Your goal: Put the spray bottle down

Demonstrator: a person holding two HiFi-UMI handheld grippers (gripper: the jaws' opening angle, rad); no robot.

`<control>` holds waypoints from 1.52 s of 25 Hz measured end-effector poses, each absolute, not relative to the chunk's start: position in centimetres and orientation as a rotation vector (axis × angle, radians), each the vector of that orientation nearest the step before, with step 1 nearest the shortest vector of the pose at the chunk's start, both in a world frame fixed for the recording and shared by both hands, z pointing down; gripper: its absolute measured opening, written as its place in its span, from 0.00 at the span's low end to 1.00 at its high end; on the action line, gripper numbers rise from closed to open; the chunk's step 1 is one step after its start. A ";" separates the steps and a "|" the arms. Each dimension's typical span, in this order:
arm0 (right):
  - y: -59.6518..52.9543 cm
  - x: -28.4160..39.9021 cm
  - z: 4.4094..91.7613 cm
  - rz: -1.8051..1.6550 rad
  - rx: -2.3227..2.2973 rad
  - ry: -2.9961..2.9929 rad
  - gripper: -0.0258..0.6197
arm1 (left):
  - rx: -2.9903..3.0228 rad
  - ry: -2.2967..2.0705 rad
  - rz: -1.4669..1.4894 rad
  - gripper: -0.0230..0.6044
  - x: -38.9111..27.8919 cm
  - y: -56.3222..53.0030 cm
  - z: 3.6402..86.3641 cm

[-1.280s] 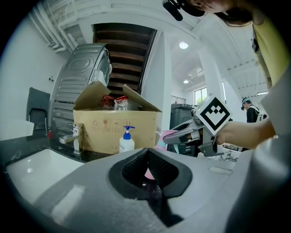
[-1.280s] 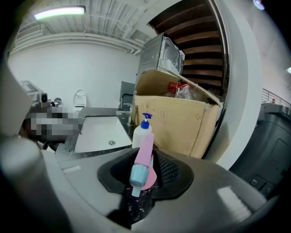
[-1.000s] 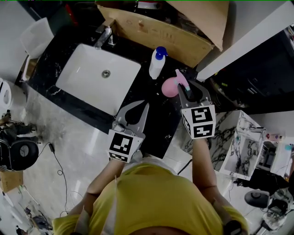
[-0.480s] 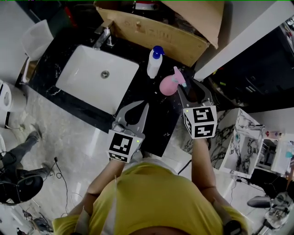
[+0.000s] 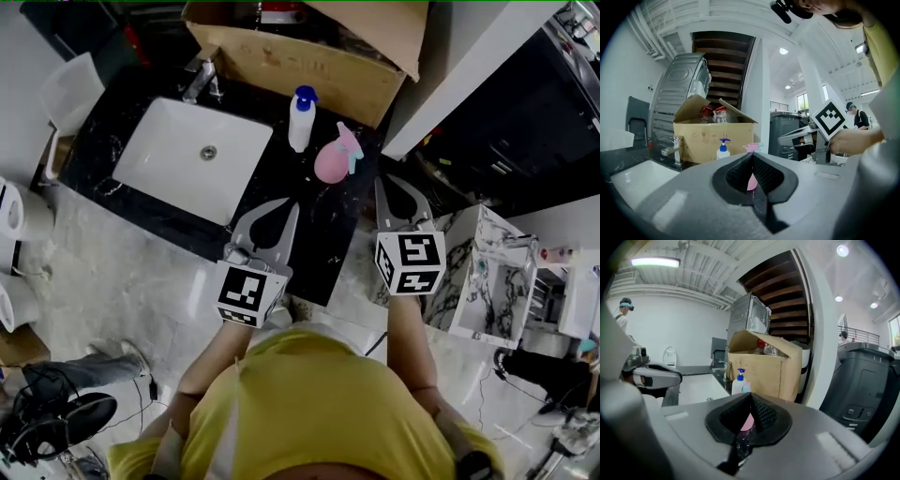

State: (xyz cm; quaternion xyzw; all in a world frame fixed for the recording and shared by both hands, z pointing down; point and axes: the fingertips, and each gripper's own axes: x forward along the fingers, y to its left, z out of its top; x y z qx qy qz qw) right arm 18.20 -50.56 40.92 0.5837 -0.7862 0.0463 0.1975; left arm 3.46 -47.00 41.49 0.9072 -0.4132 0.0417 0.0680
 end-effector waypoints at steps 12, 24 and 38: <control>-41.6 18.2 37.7 -0.017 1.775 -2.231 0.04 | 2.796 -1.273 0.043 0.04 3.9 -41.8 37.7; -35.5 16.2 36.1 -0.153 1.814 -2.322 0.04 | 2.831 -1.331 -0.010 0.04 3.6 -37.9 35.2; -34.8 15.4 35.6 -0.165 1.822 -2.343 0.04 | 2.835 -1.332 -0.020 0.04 3.2 -37.3 35.0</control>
